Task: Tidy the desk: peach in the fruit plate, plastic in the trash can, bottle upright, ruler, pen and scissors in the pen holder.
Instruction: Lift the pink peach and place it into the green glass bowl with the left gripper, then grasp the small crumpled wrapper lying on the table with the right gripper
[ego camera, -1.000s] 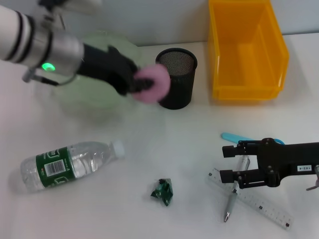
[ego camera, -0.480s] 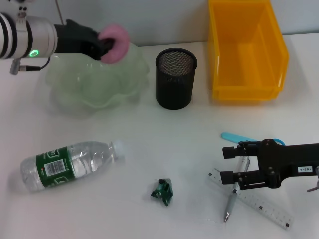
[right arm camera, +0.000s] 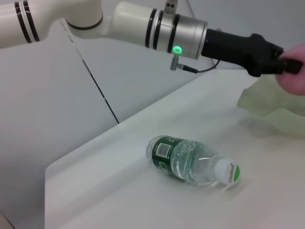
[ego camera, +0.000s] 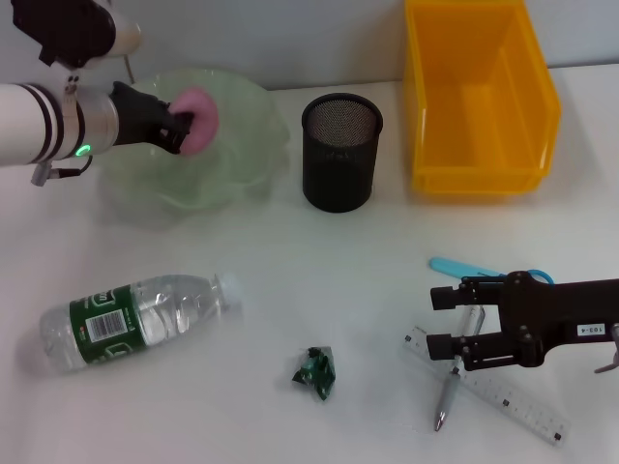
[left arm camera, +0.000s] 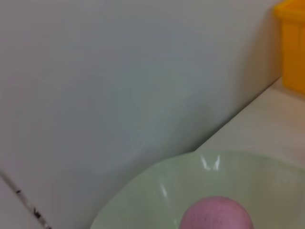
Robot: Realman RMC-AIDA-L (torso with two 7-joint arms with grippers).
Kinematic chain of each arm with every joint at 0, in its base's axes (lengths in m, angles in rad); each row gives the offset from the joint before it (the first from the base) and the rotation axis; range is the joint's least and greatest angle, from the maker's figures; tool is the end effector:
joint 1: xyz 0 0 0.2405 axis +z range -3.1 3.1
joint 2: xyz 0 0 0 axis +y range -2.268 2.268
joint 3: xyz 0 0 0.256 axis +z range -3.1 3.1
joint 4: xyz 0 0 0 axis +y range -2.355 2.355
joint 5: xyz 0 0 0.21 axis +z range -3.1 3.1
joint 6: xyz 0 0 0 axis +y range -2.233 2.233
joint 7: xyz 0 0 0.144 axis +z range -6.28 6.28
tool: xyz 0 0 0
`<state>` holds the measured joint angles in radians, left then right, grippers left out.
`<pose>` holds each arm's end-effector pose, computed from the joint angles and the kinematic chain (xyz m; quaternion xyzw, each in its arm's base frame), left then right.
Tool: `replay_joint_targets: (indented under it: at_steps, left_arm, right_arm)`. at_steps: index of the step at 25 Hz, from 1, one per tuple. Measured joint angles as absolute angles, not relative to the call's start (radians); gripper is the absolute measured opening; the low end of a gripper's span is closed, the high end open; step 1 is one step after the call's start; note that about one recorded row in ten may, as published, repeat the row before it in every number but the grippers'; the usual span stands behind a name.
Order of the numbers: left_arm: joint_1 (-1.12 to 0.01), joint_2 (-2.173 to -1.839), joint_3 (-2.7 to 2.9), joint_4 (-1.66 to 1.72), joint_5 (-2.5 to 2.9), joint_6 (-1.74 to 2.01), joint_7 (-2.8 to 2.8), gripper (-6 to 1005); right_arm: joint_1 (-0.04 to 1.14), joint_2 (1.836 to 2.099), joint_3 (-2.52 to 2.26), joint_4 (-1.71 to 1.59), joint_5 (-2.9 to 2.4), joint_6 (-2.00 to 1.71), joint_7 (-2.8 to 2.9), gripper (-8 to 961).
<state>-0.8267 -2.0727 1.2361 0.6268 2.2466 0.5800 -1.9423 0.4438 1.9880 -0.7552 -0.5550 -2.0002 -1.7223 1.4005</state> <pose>-0.2038 0.4658 -0.0320 -0.9040 -0.2013 0.0053 0.3772 0.2950 0.2817 0.0107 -0.9344 0.2635 0.2366 0.0395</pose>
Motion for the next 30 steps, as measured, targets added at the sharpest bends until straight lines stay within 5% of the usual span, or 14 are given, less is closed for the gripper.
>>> replay_joint_targets:
  at_steps: [9,15,17,22,30]
  left_arm:
    - [-0.830,-2.074,1.245,0.597,2.242,0.552,-1.946,189]
    - [-0.833,-2.074,1.246,0.597,2.244,0.557,-1.947,361]
    - [-0.833,-2.074,1.246,0.597,2.244,0.557,-1.947,607]
    - [-0.833,-2.073,1.246,0.597,2.242,0.560,-1.947,785]
    - [-0.750,-2.064,1.101,0.867,2.114,1.057,-1.950,784]
  right_arm:
    - [0.447,1.988,-0.758,-0.553,-2.000,-1.721,1.401,787]
    - [0.448,1.988,-0.758,-0.553,-2.000,-1.721,1.401,787]
    - [0.448,1.988,-0.758,-0.552,-2.000,-1.720,1.401,787]
    - [0.447,1.989,-0.758,-0.551,-2.000,-1.719,1.401,788]
    - [0.448,1.990,-0.748,-0.557,-1.997,-1.726,1.401,787]
